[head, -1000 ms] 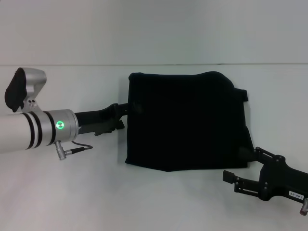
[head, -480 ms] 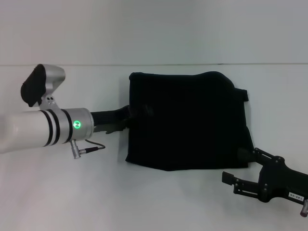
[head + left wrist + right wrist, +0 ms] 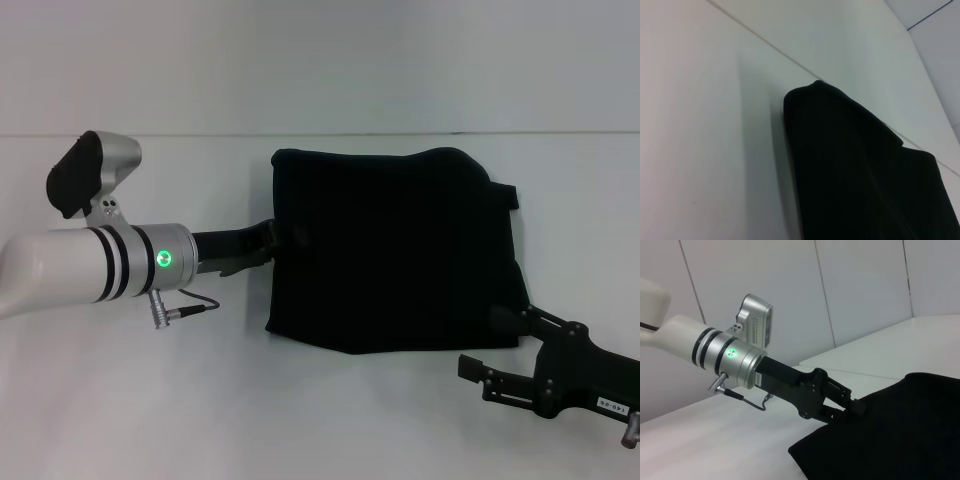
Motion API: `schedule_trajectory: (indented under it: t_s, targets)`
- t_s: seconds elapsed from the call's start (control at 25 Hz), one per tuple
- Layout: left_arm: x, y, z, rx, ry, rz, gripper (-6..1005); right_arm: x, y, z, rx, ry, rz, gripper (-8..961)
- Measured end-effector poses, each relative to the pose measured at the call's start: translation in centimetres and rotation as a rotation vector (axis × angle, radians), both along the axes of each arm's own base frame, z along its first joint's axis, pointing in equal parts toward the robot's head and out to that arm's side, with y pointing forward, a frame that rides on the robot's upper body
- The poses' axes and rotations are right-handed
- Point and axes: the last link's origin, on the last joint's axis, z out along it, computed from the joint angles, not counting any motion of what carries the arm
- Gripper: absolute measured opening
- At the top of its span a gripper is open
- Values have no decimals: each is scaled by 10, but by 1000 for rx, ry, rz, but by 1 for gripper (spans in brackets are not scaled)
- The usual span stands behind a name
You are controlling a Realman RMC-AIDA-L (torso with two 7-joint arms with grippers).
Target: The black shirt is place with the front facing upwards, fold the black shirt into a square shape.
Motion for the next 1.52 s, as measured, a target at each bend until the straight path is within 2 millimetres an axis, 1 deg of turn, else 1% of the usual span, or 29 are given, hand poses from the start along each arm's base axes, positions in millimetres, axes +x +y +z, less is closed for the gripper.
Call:
schedule_trajectory:
  t_s: [0.04, 0.16, 0.36, 0.64, 1.0, 1.08, 1.28, 1.36, 1.44, 1.52]
  targets:
    - [0, 0, 0, 2, 2, 1, 540, 0, 0, 0, 0, 0, 1, 927]
    - [-1, 1, 0, 5, 5, 2, 289, -1, 1, 0, 0, 1, 4, 927]
    - [-4, 2, 5, 11, 10, 5, 125, -2, 2, -1, -1, 2, 6, 927]
    - [-24, 1, 23, 34, 16, 39, 114, -3, 3, 0, 5, 4, 6, 927]
    - [-21, -3, 20, 15, -7, 28, 109, -4, 6, 0, 13, 4, 4, 927]
    - [-21, -6, 21, 11, -14, 12, 137, -4, 6, 0, 15, 5, 3, 927]
    - [-27, -12, 34, 34, -11, -49, 206, -4, 8, 2, 39, 17, -5, 927]
    - [-30, -18, 43, 48, -17, -97, 233, -4, 10, 4, 61, 26, -15, 927]
    - [-32, -24, 54, 73, -21, -181, 261, -4, 12, 7, 94, 34, -22, 927]
    - [-31, -36, 65, 109, -24, -330, 316, -4, 14, 9, 127, 34, -16, 927]
